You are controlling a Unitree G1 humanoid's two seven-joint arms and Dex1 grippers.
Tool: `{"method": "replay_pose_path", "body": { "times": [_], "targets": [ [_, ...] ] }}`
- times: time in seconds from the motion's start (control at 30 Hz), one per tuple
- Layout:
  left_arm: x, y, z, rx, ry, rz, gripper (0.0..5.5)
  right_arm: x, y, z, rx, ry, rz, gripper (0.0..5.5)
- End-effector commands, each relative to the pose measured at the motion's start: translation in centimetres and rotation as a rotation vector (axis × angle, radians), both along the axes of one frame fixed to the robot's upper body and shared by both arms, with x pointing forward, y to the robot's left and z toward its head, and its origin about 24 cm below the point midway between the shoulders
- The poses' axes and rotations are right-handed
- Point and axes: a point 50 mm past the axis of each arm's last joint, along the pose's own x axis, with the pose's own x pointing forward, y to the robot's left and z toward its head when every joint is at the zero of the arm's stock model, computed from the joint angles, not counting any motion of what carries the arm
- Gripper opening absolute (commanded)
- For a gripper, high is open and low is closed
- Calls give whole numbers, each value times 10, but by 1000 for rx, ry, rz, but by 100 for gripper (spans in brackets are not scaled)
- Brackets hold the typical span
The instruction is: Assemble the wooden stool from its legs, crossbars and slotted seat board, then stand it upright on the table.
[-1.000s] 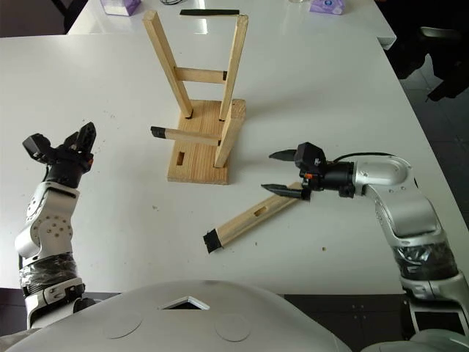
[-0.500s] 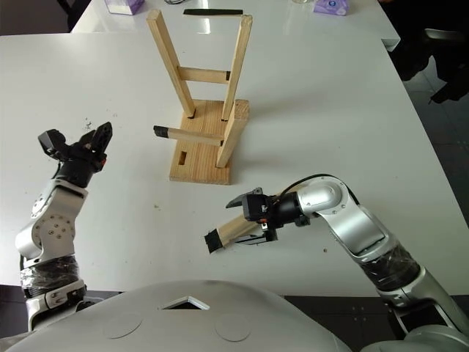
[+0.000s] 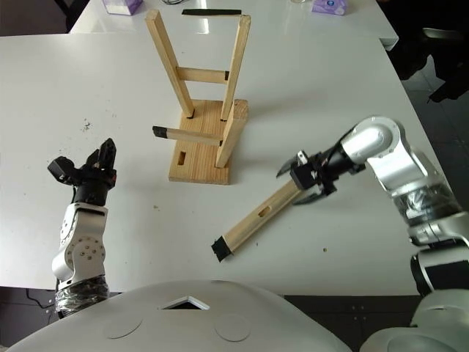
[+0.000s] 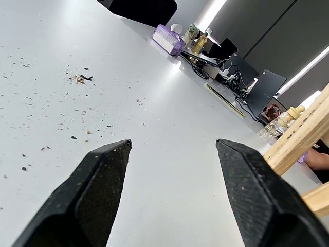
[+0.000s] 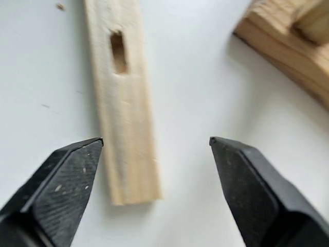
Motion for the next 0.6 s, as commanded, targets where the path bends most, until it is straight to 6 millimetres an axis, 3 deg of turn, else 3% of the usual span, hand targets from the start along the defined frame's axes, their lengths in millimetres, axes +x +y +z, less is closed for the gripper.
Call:
{"method": "replay_pose_path", "body": {
  "times": [0.03,0.17,0.4,0.6],
  "targets": [
    [1,-3,-2,-2,1,23,308,5,-4,15,79,12,-38,383],
    [-7,1,-9,-1,21,54,308,-16,3,16,192,167,-51,383],
    [6,0,-8,4,7,14,308,-33,28,-13,288,225,-160,383],
    [9,2,-9,8,19,-17,308,-53,38,-36,244,273,-129,383]
  ]
}}
